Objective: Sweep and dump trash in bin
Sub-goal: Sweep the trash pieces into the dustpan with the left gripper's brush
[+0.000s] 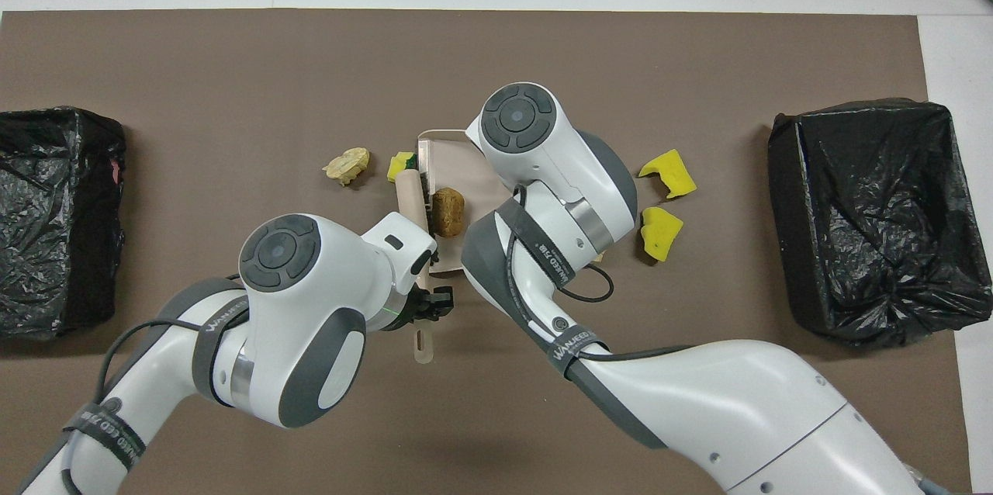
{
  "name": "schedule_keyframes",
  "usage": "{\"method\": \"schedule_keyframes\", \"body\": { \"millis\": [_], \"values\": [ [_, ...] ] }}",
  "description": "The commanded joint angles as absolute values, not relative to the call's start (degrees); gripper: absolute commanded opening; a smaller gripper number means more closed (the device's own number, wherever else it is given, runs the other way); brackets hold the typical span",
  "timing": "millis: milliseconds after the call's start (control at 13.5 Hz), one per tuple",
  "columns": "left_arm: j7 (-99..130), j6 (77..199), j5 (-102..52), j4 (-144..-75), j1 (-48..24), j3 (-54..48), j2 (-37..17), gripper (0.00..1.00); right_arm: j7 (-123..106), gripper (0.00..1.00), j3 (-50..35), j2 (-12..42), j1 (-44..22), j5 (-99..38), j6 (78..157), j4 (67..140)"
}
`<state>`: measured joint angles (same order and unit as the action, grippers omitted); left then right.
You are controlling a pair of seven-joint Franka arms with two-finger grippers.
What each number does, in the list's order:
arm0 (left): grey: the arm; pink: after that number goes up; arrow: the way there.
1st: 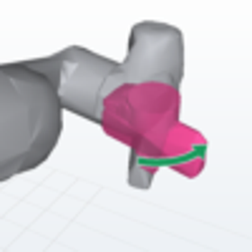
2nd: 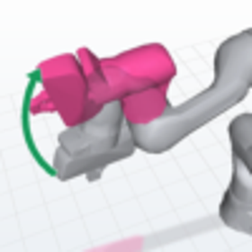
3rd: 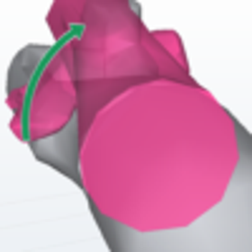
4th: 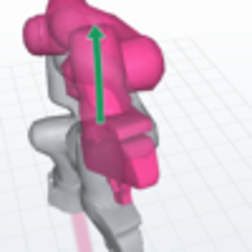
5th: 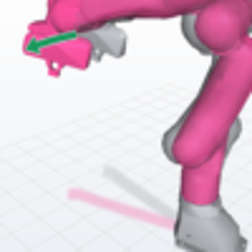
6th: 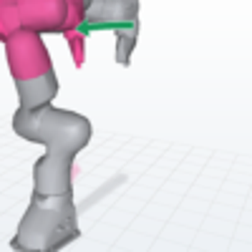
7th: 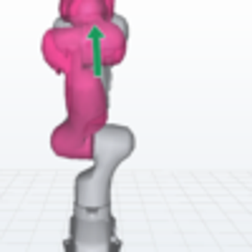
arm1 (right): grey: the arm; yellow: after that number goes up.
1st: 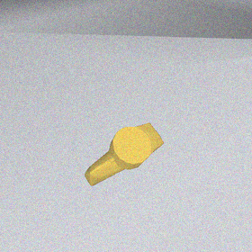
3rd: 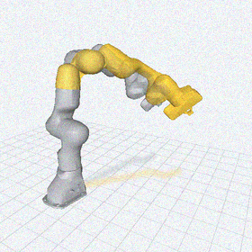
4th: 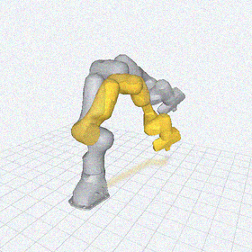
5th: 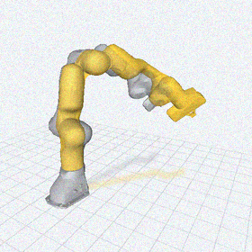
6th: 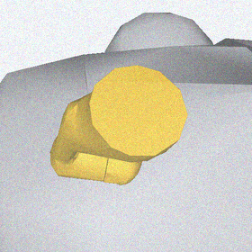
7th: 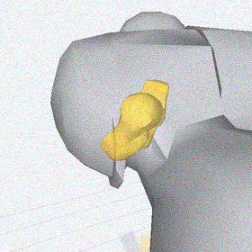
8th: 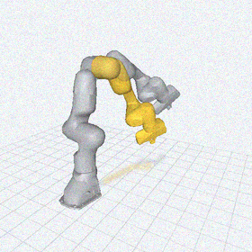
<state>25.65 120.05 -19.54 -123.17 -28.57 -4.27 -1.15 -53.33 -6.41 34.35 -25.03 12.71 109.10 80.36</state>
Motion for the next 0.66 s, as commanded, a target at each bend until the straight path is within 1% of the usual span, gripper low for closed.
{"method": "schedule_keyframes", "body": {
  "millis": [0, 222, 369, 517, 591],
  "values": [
    [22.69, 109.29, -18.73, -118.41, -24.19, -3.87, 0.17, 0.00, -51.06, 0.00, -7.03, 33.66, -24.61, 11.51, 111.71, 82.53],
    [16.02, 99.35, -13.72, -113.31, -18.56, -3.87, 0.53, 0.00, -51.15, 0.00, -7.03, 33.57, -24.43, 11.51, 111.71, 82.62],
    [10.05, 97.73, -8.29, -111.36, -15.40, -3.87, -0.44, 0.00, -51.15, 0.00, -7.03, 33.57, -24.35, 11.51, 111.71, 82.62],
    [5.64, 98.17, -6.42, -109.70, -11.53, -3.87, -2.97, 0.00, -51.06, 0.00, -7.03, 33.66, -24.35, 11.51, 111.80, 82.62],
    [4.49, 98.35, -4.07, -107.43, -10.99, -3.87, -6.21, 0.00, -51.06, 0.00, -7.03, 33.66, -24.35, 11.51, 111.80, 82.62]
  ]
}}
